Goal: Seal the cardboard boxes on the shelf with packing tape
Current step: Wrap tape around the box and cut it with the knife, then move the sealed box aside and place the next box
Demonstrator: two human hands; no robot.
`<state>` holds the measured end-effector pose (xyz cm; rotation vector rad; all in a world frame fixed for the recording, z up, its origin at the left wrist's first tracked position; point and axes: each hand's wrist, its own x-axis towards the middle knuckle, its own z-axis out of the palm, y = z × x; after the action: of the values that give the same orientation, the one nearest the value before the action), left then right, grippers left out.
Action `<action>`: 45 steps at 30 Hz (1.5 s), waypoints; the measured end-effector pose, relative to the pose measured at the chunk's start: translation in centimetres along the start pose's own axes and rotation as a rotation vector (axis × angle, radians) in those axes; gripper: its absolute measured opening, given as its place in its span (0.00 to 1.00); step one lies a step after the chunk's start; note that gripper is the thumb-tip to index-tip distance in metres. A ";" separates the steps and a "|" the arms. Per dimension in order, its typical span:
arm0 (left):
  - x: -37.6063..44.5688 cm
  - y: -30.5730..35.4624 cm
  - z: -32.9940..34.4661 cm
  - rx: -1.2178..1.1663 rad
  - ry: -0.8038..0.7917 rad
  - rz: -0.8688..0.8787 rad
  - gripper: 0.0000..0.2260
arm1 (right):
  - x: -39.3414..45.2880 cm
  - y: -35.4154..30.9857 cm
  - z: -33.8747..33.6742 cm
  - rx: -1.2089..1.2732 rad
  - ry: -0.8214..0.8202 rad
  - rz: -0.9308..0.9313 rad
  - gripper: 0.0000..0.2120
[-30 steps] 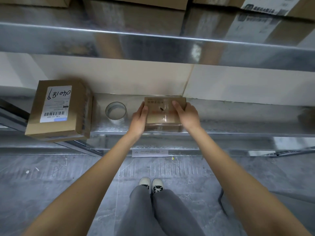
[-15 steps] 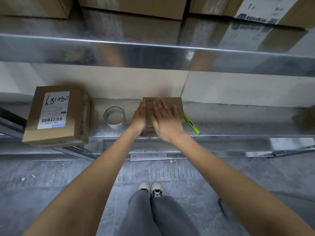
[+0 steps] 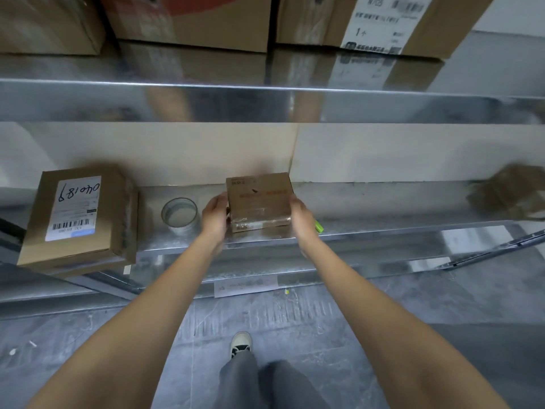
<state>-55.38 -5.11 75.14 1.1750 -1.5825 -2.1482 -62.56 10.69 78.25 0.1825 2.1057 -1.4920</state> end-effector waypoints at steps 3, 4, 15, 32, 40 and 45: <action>-1.8 0.1 0.0 -0.081 -0.023 -0.032 0.16 | -1.4 -0.7 0.0 0.059 -0.005 -0.002 0.24; -2.4 0.2 0.0 -0.104 -0.015 -0.033 0.16 | -2.0 -0.8 -0.2 0.058 -0.007 -0.039 0.24; -15.1 2.2 3.3 -0.146 0.111 0.151 0.16 | -10.1 0.3 -6.4 0.106 -0.015 -0.434 0.23; -30.1 12.1 9.1 -0.136 0.196 0.662 0.12 | -21.8 -7.9 -15.6 0.299 0.131 -0.851 0.20; -33.1 22.7 8.9 -0.191 0.126 0.829 0.13 | -26.2 -17.9 -18.2 0.309 0.031 -1.015 0.22; -34.2 30.2 4.9 -0.106 0.136 0.956 0.19 | -29.3 -25.2 -16.1 0.265 -0.129 -1.088 0.19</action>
<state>-44.53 6.83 118.12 0.3597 -1.4960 -1.4487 -53.92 21.56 117.74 -1.0981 1.9362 -2.2602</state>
